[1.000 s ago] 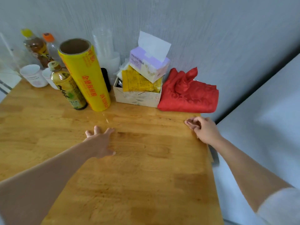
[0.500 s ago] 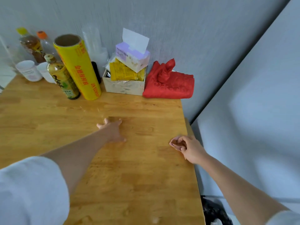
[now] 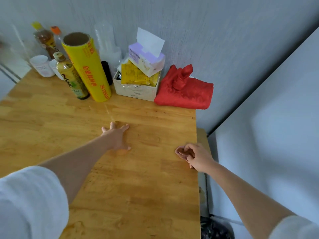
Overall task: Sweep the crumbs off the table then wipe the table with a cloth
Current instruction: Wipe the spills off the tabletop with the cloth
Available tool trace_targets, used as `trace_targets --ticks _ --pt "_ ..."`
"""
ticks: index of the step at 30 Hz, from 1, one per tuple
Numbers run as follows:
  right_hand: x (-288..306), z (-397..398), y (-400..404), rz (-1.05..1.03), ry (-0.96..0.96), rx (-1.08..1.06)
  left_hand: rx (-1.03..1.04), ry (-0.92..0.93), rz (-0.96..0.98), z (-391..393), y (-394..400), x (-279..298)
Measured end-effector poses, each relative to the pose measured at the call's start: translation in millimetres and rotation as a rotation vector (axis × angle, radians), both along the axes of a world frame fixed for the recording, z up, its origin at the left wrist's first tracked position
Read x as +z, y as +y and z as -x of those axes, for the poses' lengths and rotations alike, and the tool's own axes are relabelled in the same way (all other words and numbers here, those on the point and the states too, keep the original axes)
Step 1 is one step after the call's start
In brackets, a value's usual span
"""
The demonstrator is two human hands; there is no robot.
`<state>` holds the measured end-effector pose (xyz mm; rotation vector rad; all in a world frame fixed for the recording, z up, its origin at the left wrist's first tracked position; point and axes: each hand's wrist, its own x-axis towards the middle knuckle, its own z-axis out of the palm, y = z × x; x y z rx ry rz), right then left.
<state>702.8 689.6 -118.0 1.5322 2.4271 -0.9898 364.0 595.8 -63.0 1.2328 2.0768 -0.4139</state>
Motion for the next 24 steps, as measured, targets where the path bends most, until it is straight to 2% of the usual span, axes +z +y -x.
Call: trace_targets --ticks 4,9,17,24 --pt "-0.4 14.6 54.6 -0.041 0.048 0.087 0.057 -0.012 0.016 -1.4 1.1 -1.4" --pt "-6.6 37.9 125.5 -0.105 0.036 0.069 0.084 -0.004 0.013 6.3 3.6 -12.4" --pt "-14.4 34.0 114.6 -0.161 0.112 0.043 0.09 0.009 0.026 9.9 1.6 -20.8" --pt "-9.5 36.3 91.8 -0.161 -0.034 -0.037 0.046 0.019 0.034 2.6 3.7 -12.6"
